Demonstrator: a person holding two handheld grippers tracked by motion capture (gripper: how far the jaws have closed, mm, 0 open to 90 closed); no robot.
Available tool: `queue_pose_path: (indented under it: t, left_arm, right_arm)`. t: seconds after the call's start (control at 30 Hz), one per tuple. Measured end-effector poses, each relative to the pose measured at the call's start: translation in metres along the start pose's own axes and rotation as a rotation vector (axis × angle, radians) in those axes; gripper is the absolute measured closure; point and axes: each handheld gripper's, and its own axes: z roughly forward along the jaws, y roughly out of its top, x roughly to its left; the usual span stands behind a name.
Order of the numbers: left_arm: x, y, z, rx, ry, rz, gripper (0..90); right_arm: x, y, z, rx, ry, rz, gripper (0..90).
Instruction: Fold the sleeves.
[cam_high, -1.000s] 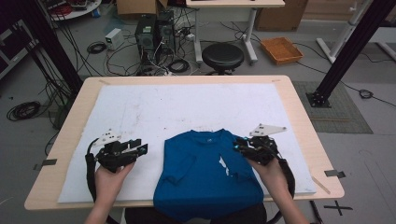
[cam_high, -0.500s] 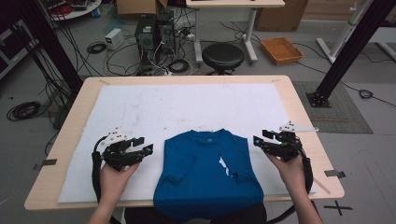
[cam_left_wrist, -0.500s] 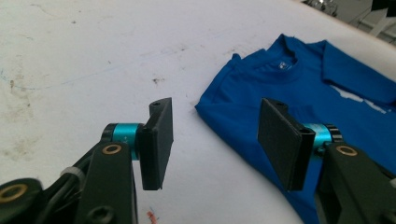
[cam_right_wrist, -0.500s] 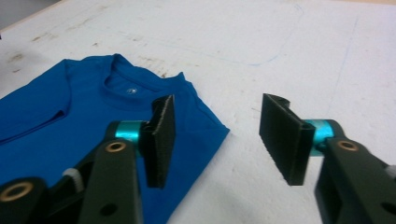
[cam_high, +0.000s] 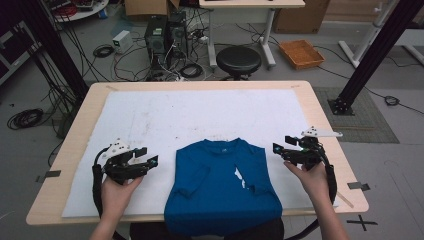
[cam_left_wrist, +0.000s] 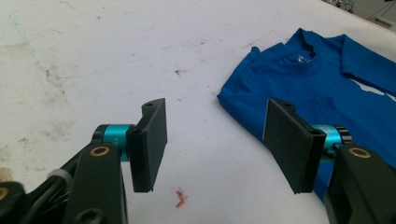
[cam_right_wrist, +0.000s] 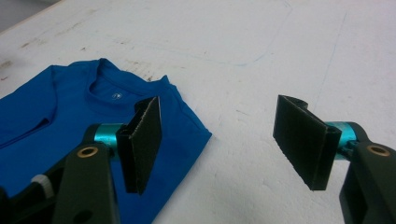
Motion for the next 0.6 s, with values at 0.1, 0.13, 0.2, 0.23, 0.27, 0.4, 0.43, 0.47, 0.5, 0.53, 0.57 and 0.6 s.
queue_pose_path:
  t: [0.1, 0.13, 0.2, 0.23, 0.27, 0.4, 0.43, 0.47, 0.5, 0.53, 0.57, 0.6]
  left_arm:
    - [-0.0009, 0.0003, 0.0011, 0.006, -0.005, 0.006, 39.9]
    - [-0.0016, 0.0004, 0.0019, 0.007, -0.005, 0.009, 39.9]
    - [-0.0025, 0.0004, 0.0029, 0.011, -0.006, 0.015, 39.9]
    - [-0.0028, 0.0003, 0.0033, 0.012, -0.007, 0.014, 40.0]
    - [-0.0030, 0.0003, 0.0037, 0.012, -0.007, 0.013, 39.9]
    - [-0.0026, -0.0001, 0.0037, 0.015, -0.006, 0.012, 39.9]
    - [-0.0027, -0.0001, 0.0037, 0.016, -0.006, 0.011, 39.9]
    - [-0.0028, -0.0001, 0.0036, 0.015, -0.006, 0.012, 39.9]
    - [-0.0030, -0.0001, 0.0036, 0.014, -0.007, 0.012, 40.0]
    - [-0.0032, 0.0001, 0.0036, 0.015, -0.008, 0.014, 39.9]
    - [-0.0033, 0.0001, 0.0037, 0.015, -0.007, 0.016, 39.9]
    - [-0.0035, -0.0003, 0.0042, 0.014, -0.012, 0.011, 40.0]
  right_arm:
    - [0.0017, -0.0007, -0.0010, 0.006, 0.001, -0.007, 32.6]
    - [0.0018, -0.0008, -0.0012, 0.004, 0.003, -0.010, 32.6]
    - [0.0015, -0.0009, -0.0013, 0.005, 0.002, -0.009, 32.6]
    - [0.0013, -0.0010, -0.0012, 0.006, 0.001, -0.007, 32.6]
    - [0.0011, -0.0012, -0.0011, 0.007, 0.001, -0.008, 32.6]
    - [0.0002, -0.0021, -0.0014, 0.009, -0.005, -0.011, 32.7]
    - [0.0001, -0.0022, -0.0017, 0.008, -0.003, -0.010, 32.7]
    - [0.0001, -0.0022, -0.0027, 0.006, -0.002, -0.012, 32.8]
    - [0.0001, -0.0022, -0.0029, 0.005, 0.000, -0.012, 32.8]
    - [0.0001, -0.0022, -0.0029, 0.005, 0.000, -0.012, 32.8]
    - [0.0000, -0.0020, -0.0031, 0.004, -0.002, -0.014, 32.8]
    - [0.0000, -0.0016, -0.0032, 0.004, -0.004, -0.013, 32.8]
